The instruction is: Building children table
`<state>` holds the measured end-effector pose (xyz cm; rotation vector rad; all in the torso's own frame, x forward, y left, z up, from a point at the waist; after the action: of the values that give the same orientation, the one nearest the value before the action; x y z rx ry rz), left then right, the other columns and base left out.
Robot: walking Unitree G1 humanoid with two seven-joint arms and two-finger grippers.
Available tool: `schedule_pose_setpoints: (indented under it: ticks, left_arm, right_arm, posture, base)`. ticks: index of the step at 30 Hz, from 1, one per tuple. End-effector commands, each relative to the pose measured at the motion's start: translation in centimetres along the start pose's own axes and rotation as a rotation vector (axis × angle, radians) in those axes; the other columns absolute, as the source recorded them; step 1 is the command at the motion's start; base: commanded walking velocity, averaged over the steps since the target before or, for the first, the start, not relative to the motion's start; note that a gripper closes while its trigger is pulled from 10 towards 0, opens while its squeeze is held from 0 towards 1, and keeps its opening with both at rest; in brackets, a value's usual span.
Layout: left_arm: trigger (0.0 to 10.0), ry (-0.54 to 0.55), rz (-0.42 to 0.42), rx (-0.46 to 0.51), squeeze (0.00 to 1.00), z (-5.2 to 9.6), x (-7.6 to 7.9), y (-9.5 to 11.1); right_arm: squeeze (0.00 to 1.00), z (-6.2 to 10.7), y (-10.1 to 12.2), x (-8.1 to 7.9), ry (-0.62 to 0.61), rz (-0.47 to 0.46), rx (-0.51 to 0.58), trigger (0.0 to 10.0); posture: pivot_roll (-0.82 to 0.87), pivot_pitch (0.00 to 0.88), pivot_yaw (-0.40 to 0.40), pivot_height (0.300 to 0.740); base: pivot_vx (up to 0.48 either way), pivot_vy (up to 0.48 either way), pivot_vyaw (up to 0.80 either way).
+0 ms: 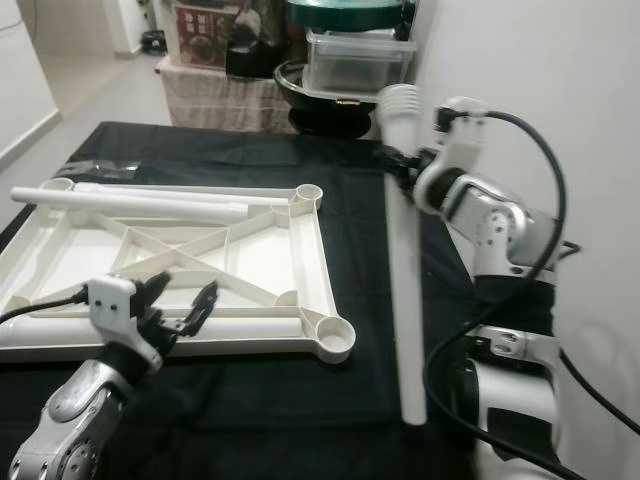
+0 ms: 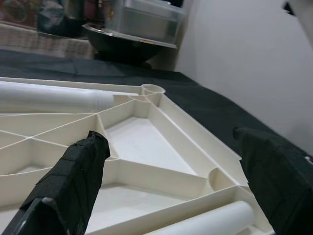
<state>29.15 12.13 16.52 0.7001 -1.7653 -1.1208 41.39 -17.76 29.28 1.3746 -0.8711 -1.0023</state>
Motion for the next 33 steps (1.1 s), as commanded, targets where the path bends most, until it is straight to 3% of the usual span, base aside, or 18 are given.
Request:
schedule_pose_setpoints:
  ticks: [1,2,3,8,9,12,14,15,17,26,30,31,33]
  left_arm:
    - [10.0,-0.065,0.043,-0.005,0.00,-0.2,0.8,0.3]
    - [10.0,-0.065,0.043,-0.005,0.00,-0.2,0.8,0.3]
    - [10.0,-0.166,0.107,-0.010,0.00,-0.8,2.1,0.8]
    - [10.0,-0.235,0.169,-0.020,0.00,-1.2,3.0,0.9]
    - [10.0,-0.270,0.209,-0.032,0.00,-1.4,3.4,0.8]
    - [10.0,-0.270,0.209,-0.032,0.00,-1.4,3.4,0.8]
    - [10.0,-0.358,0.312,-0.082,0.00,-1.9,4.5,0.3]
    - [10.0,-0.358,0.312,-0.082,0.00,-1.9,4.5,0.3]
    - [10.0,-0.402,0.341,-0.141,0.00,-2.2,4.9,-0.7]
    - [10.0,-0.431,0.340,-0.200,0.00,-3.2,4.7,-1.8]
    - [10.0,-0.461,0.336,-0.246,0.00,-4.1,4.9,-2.6]
    - [1.3,-0.473,0.332,-0.249,0.00,-4.4,5.1,-2.6]
    - [1.3,-0.480,0.330,-0.249,0.00,-4.5,5.2,-2.5]
  right_arm:
    - [0.00,-0.4,2.5,-1.8,0.044,-0.003,0.079,0.0]
    - [0.00,-0.4,2.5,-1.8,0.044,-0.003,0.079,0.0]
    - [0.00,-1.6,4.8,-4.0,0.071,-0.034,0.185,0.0]
    - [0.00,-2.4,5.9,-5.4,0.081,-0.072,0.242,0.0]
    - [0.00,-2.8,5.9,-6.5,0.105,-0.102,0.248,0.0]
    - [0.00,-2.8,5.9,-6.5,0.105,-0.102,0.248,0.0]
    - [0.00,-3.2,5.4,-9.4,0.173,-0.154,0.237,0.0]
    - [0.00,-3.2,5.4,-9.4,0.173,-0.154,0.237,0.0]
    - [0.00,-3.2,5.0,-11.1,0.218,-0.184,0.226,0.0]
    - [0.00,-2.9,5.5,-13.0,0.263,-0.226,0.241,0.0]
    - [0.00,-2.7,6.0,-14.9,0.314,-0.256,0.253,0.0]
    - [0.00,-2.6,6.2,-15.4,0.326,-0.264,0.254,0.0]
    - [0.00,-2.5,6.2,-15.6,0.332,-0.268,0.254,0.0]
  posture:
    - [0.00,0.000,-0.074,0.740]
    - [0.00,0.000,-0.074,0.740]
    - [0.01,0.000,-0.074,0.740]
    - [0.01,0.000,-0.074,0.740]
    - [0.01,0.000,-0.069,0.740]
    - [0.01,0.000,-0.069,0.740]
    - [0.00,0.000,-0.062,0.740]
    - [0.00,0.000,-0.062,0.740]
    - [-0.01,0.000,-0.049,0.740]
    - [-0.02,0.000,-0.040,0.740]
    - [-0.03,0.000,-0.033,0.740]
    - [-0.03,0.000,-0.033,0.740]
    - [-0.03,0.000,-0.033,0.740]
  base:
    - [0.000,0.000,0.00]
    - [0.000,0.000,0.00]
    - [0.000,0.000,0.00]
    - [0.000,0.000,0.00]
    - [0.000,0.000,0.00]
    - [0.000,0.000,0.00]
    - [0.000,0.000,0.00]
    - [0.000,0.000,0.00]
    - [0.000,0.000,0.00]
    - [0.000,0.000,0.00]
    - [0.000,0.000,0.00]
    - [0.000,0.000,0.00]
    - [0.000,0.000,0.00]
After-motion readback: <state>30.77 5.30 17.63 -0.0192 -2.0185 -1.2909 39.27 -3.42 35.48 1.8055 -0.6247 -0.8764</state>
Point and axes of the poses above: a point about 5 cm out from each wrist's last joint towards the gripper, its own z axis pointing back from the gripper into the wrist, its own y axis along the axis of the wrist's last joint, x = y × z, the point moved 5 cm from there along -z, pointing out of the wrist towards the gripper, and after that the axes turned 13 degrees about z, right-handed, at the moved point
